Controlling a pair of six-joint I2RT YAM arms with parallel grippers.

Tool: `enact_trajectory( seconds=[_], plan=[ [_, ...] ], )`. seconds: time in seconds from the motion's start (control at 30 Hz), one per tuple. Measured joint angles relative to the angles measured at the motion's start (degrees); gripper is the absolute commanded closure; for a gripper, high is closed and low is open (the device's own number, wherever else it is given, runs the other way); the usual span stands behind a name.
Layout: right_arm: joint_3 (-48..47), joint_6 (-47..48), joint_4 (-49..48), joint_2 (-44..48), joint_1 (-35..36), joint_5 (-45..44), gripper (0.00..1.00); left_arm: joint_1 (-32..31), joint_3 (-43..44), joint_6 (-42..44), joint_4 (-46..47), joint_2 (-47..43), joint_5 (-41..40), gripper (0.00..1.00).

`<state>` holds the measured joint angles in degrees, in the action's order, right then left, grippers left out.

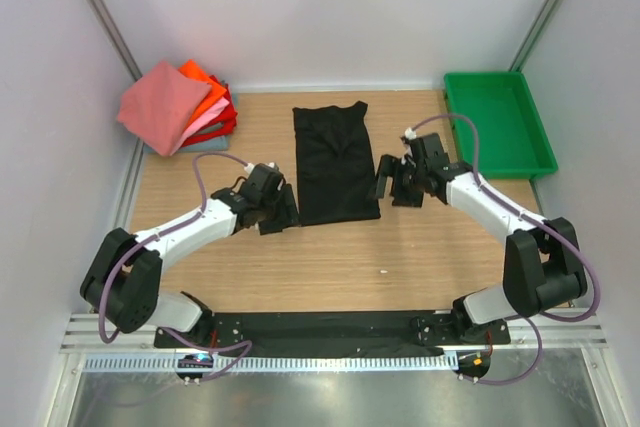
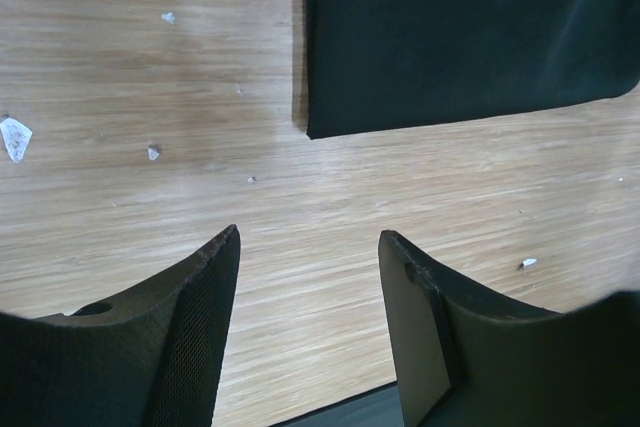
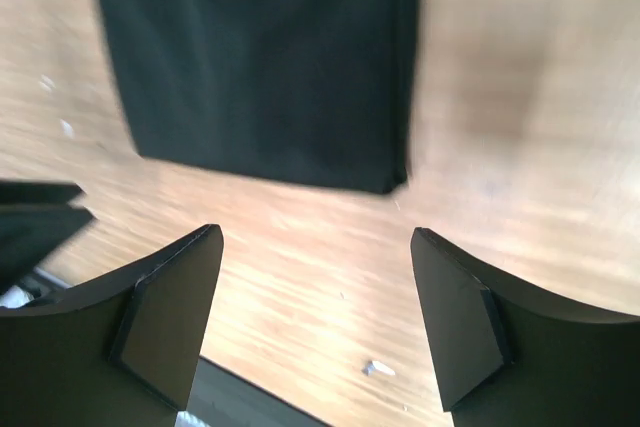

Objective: Fold and stack the t-shirts
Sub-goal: Fold the tshirt

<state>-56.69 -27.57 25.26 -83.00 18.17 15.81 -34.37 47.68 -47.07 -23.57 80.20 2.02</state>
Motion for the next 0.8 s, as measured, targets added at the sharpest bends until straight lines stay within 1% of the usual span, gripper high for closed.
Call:
enact_trajectory(
  seconds=[0.1, 0.2, 0.33, 0.47, 0.63, 0.73, 0.8],
  plan=[
    [7.4, -1.8, -0.8, 0.7, 0.0, 1.7, 0.2, 0.0, -2.4, -1.0, 2.5, 0.0, 0.0, 0.41],
    [10.7, -3.0, -1.1, 0.8, 0.1, 2.4, 0.23, 0.0, -4.4, -2.4, 5.4, 0.1, 0.0, 0.41],
    [11.1, -4.1, -3.8, 0.8, 0.1, 2.6, 0.24, 0.0, -5.5, -3.7, 8.9, 1.1, 0.0, 0.41],
    [11.0, -4.4, -6.9, 0.0, 0.1, 2.6, 0.29, 0.0, -5.8, -4.2, 11.9, 2.7, 0.0, 0.41],
    [11.0, -4.9, -9.9, -4.9, 0.1, 2.6, 0.34, 0.0, -5.8, -5.1, 14.3, 4.6, 0.0, 0.42],
    [11.0, -5.4, -11.1, -7.2, 0.0, 2.6, 0.4, 0.0, -5.8, -5.2, 15.3, 5.5, 0.0, 0.45],
    [11.0, -5.6, -11.9, -7.8, 0.0, 2.8, 0.41, 0.0, -5.8, -5.2, 15.9, 6.1, 0.0, 0.45]
  ],
)
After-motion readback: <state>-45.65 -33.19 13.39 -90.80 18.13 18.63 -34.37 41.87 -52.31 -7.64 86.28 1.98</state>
